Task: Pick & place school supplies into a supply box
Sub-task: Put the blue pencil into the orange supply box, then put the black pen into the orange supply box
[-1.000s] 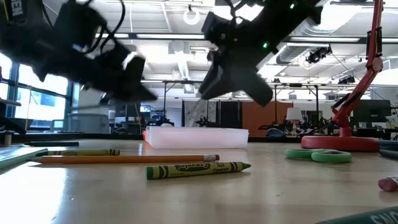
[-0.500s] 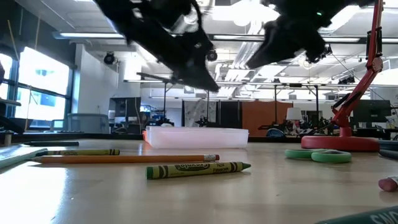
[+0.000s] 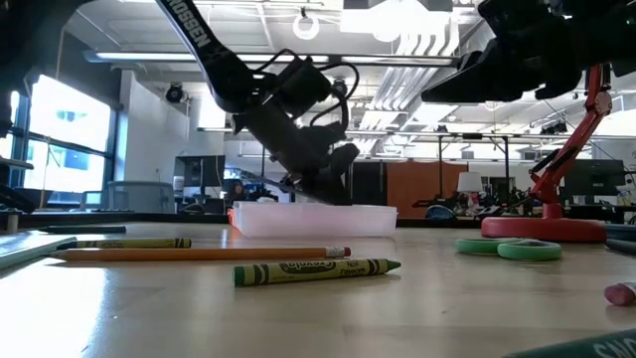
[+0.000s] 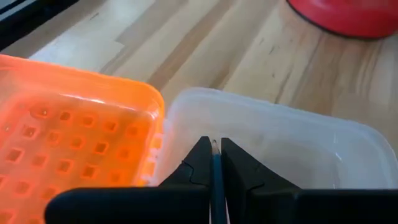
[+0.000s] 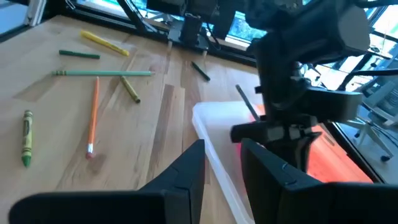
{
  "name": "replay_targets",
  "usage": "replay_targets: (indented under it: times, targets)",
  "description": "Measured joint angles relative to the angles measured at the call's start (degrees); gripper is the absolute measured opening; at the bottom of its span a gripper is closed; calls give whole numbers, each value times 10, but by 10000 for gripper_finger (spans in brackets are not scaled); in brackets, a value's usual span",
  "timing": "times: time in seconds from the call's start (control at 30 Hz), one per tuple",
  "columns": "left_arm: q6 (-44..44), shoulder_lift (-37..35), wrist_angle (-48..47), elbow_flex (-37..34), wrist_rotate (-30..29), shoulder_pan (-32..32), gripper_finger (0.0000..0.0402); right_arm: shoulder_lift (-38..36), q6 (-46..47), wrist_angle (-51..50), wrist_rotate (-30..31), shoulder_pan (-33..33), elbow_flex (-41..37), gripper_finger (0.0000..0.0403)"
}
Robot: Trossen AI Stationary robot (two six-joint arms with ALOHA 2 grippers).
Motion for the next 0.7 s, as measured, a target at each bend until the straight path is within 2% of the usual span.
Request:
replay_targets:
  times: [0.27,0.47,0.57,0.7]
  targets:
    - [7,1,4,0,9,6,56,4,-29,-27,-39,0,-1,83]
    - [8,1,6,0,6,6,105,4,-112,-62,-52,0,-1,83]
    - [9,1,11,0,-3,5,133,4,-114,-148,-119,0,-1,83]
    - [8,1,26,0,-5,5,156,3,-56,-276,-226,8,-1,83]
